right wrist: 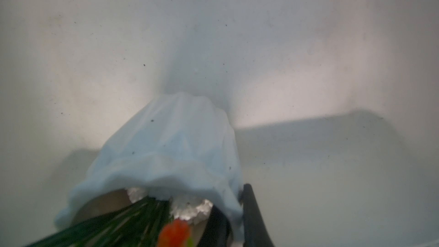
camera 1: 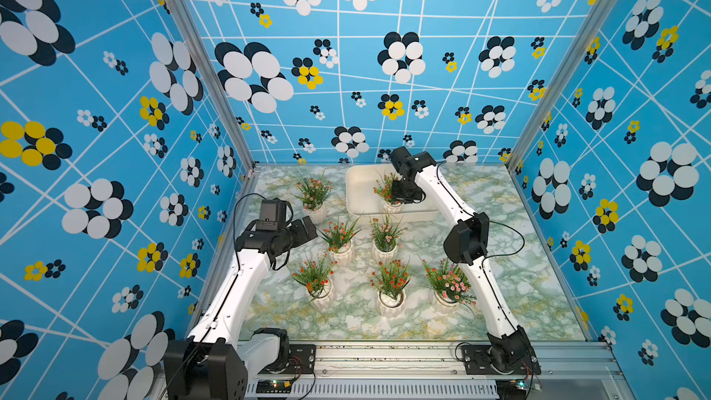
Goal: Put the potted gypsophila into the storage box
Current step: Place the baby's breath potted plant at the storage box.
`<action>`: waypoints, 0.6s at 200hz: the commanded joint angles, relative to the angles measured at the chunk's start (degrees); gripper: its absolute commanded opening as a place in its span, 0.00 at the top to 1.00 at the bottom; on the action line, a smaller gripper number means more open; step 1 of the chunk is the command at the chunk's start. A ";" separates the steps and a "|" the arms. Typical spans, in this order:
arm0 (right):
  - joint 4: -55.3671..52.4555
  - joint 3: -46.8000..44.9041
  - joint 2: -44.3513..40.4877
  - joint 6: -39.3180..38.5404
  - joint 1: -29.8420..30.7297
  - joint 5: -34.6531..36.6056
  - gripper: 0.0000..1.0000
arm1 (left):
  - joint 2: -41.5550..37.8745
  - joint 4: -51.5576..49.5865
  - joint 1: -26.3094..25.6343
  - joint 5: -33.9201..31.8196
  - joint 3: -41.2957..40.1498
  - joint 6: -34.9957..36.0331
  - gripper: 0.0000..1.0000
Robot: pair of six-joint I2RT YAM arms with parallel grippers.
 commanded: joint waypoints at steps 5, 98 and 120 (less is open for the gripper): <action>1.29 0.72 0.70 0.77 0.48 0.34 1.00 | -1.24 -0.26 0.59 -0.80 -1.35 0.43 0.01; 3.31 0.55 1.32 0.74 1.41 -1.83 1.00 | -1.96 -0.22 0.84 -0.88 -2.15 -0.16 0.00; 3.31 0.46 1.83 0.73 1.76 -2.19 1.00 | -2.06 -0.15 0.85 -0.79 -2.24 -0.18 0.00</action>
